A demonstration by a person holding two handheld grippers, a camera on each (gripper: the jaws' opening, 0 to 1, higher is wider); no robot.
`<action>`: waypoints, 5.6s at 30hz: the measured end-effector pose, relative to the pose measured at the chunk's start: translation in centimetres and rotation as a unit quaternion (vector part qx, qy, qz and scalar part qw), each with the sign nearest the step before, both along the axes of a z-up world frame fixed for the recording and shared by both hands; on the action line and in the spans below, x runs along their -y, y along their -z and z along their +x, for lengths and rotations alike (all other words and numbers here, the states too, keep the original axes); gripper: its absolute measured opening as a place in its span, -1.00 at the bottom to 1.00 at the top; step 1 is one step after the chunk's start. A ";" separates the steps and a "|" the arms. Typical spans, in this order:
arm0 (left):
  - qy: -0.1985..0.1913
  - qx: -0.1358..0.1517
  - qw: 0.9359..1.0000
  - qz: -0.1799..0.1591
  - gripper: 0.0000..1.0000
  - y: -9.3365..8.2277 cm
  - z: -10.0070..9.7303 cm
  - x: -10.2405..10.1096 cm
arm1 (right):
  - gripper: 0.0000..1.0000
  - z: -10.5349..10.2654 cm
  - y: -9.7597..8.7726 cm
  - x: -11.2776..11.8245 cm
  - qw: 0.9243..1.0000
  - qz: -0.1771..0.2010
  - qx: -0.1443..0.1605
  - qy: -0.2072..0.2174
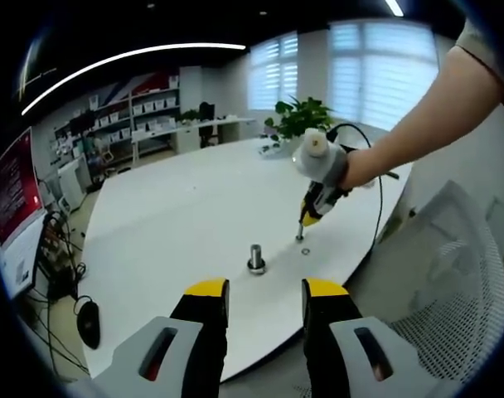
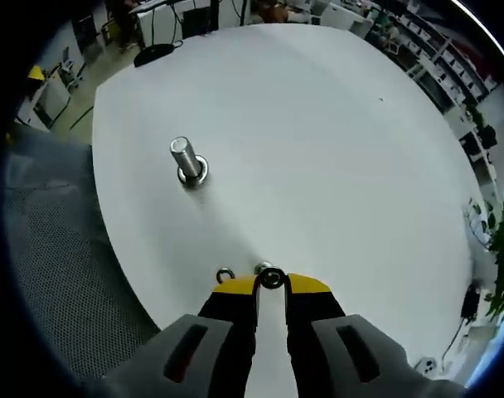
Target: Place the washer onto the threaded stud by aligning its center hole with the stud, sliding it down to the base, and recovering from edge contact or off-axis alignment until the washer reaches the visible bottom stop.
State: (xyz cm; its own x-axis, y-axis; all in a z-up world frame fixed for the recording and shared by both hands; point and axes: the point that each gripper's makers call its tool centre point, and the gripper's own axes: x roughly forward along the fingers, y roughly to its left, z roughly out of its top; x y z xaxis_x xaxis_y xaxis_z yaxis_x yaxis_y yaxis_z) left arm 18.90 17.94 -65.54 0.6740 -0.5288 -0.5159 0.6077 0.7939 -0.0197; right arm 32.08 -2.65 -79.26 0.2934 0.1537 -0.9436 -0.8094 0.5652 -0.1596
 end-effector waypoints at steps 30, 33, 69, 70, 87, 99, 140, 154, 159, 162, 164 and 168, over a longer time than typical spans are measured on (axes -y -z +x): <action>-0.012 -0.010 1.000 0.011 -0.34 0.5 0.0 -0.5 | -0.66 -0.8 3.6 -0.3 0.999 0.005 -0.045 0.027; -0.012 -0.010 1.000 0.011 -0.34 0.5 0.0 -0.5 | -0.60 -0.9 3.4 -0.3 0.999 0.008 -0.040 0.027; -0.012 -0.010 1.000 0.012 -0.34 0.6 0.1 -0.5 | -0.80 -4.4 5.0 -1.0 0.998 -0.001 -0.053 -0.021; -0.011 -0.010 1.000 0.012 -0.34 0.6 0.1 -0.5 | -0.78 -4.5 4.9 -0.7 0.998 0.000 -0.059 -0.011; -0.009 -0.010 1.000 0.013 -0.34 0.6 0.1 -0.4 | -0.56 -5.7 4.8 0.8 0.997 0.023 -0.071 -0.003; -0.010 -0.013 1.000 0.015 -0.34 0.7 0.1 -0.5 | -0.58 -5.5 5.0 0.1 0.996 0.000 -0.084 -0.032; -0.004 -0.005 1.000 0.013 -0.34 0.4 0.0 -0.3 | -0.74 -6.1 1.7 0.6 0.994 0.054 -0.008 0.096; -0.005 0.003 1.000 0.006 -0.34 0.0 0.0 -0.3 | -0.74 -2.7 -4.2 2.0 0.990 0.079 0.043 0.109; 0.000 0.002 1.000 0.006 -0.34 0.1 -0.1 -0.2 | -0.73 -1.6 -5.1 1.5 0.990 0.084 0.054 0.100; 0.001 0.003 1.000 0.005 -0.34 0.1 -0.1 -0.1 | -0.73 -1.6 -5.0 1.0 0.991 0.081 0.052 0.091; 0.003 0.003 1.000 0.005 -0.34 0.0 -0.2 0.0 | -0.73 -1.6 -4.6 0.8 0.993 0.072 0.049 0.078; 0.005 0.001 1.000 0.006 -0.35 0.1 -0.2 0.0 | -0.73 -1.5 -3.8 0.4 0.996 0.056 0.043 0.054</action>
State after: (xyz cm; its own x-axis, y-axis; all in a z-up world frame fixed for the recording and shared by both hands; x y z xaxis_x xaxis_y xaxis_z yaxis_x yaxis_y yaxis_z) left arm 18.74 17.94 -65.60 0.6703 -0.5294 -0.5200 0.6153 0.7883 -0.0094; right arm 30.62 -3.03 -75.41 0.3932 0.2197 -0.8928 -0.7288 0.6664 -0.1570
